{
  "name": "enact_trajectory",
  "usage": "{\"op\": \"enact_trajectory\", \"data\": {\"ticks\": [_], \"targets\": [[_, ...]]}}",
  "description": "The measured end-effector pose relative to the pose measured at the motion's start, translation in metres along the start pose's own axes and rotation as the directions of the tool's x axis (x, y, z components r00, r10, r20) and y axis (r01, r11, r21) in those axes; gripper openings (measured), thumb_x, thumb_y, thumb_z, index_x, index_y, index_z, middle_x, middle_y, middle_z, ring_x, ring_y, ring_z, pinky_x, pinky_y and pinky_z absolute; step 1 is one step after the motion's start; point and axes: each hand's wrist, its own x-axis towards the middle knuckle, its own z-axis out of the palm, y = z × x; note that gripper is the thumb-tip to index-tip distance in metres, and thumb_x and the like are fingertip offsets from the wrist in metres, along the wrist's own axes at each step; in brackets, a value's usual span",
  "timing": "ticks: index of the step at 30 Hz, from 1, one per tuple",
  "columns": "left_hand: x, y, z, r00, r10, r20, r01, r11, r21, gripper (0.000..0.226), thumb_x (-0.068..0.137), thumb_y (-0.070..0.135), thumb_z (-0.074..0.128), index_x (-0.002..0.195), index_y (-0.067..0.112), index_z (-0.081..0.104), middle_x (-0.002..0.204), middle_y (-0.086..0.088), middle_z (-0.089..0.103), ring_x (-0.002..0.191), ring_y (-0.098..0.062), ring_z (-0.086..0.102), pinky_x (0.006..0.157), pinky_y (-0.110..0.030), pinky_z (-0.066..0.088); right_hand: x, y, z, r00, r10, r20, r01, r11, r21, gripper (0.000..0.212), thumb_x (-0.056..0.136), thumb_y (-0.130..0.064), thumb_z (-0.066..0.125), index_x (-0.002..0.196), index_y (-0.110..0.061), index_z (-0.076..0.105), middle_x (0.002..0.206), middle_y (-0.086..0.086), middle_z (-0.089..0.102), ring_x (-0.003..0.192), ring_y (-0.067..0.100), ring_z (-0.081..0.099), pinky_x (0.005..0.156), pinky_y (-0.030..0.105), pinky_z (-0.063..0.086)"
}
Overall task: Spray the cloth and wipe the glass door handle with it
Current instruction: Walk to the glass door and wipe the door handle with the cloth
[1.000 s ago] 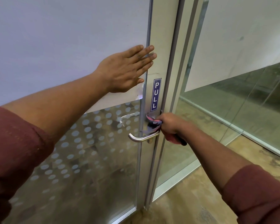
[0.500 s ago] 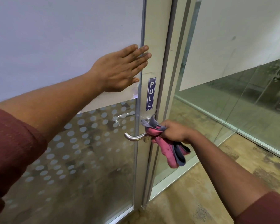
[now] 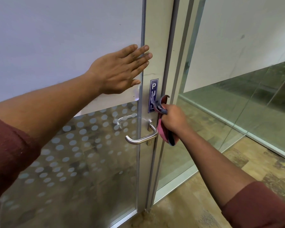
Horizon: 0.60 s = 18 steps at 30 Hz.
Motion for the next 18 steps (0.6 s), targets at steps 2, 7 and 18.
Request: {"op": "enact_trajectory", "data": {"ticks": [2, 7, 18], "targets": [[0.000, 0.000, -0.001, 1.000, -0.006, 0.005, 0.007, 1.000, -0.016, 0.073, 0.100, 0.047, -0.016, 0.159, 0.006, -0.007, 0.168, -0.016, -0.010, 0.157, -0.032, -0.011, 0.129, -0.046, 0.001, -0.006, 0.008, 0.010, 0.997, 0.021, 0.077, -0.016, 0.998, -0.064, 0.032, 0.081, -0.002, 0.051, 0.103, -0.016, 0.070, 0.088, 0.014, 0.070, 0.083, 0.036, 0.065, 0.066, 0.032, 0.044], [-0.001, -0.002, -0.004, 1.000, -0.013, 0.009, 0.013, 0.999, -0.045, 0.073, 0.100, 0.048, -0.015, 0.159, 0.006, -0.006, 0.168, -0.017, -0.009, 0.157, -0.032, -0.011, 0.129, -0.046, 0.002, -0.013, 0.029, 0.003, 0.988, 0.062, 0.143, -0.071, 0.996, 0.058, 0.023, 0.085, 0.000, 0.053, 0.087, -0.016, 0.069, 0.082, 0.009, 0.068, 0.083, 0.033, 0.066, 0.065, 0.032, 0.043], [0.022, 0.042, -0.035, 0.990, -0.135, -0.025, 0.119, 0.935, -0.334, 0.068, 0.106, 0.042, 0.015, 0.156, -0.002, 0.024, 0.166, -0.022, 0.017, 0.157, -0.037, 0.008, 0.128, -0.050, 0.012, -0.041, 0.058, -0.048, 0.978, 0.195, 0.078, -0.200, 0.753, 0.627, 0.017, 0.085, -0.014, 0.072, 0.087, 0.002, 0.068, 0.075, 0.019, 0.068, 0.065, 0.019, 0.059, 0.063, 0.032, 0.046]]}}
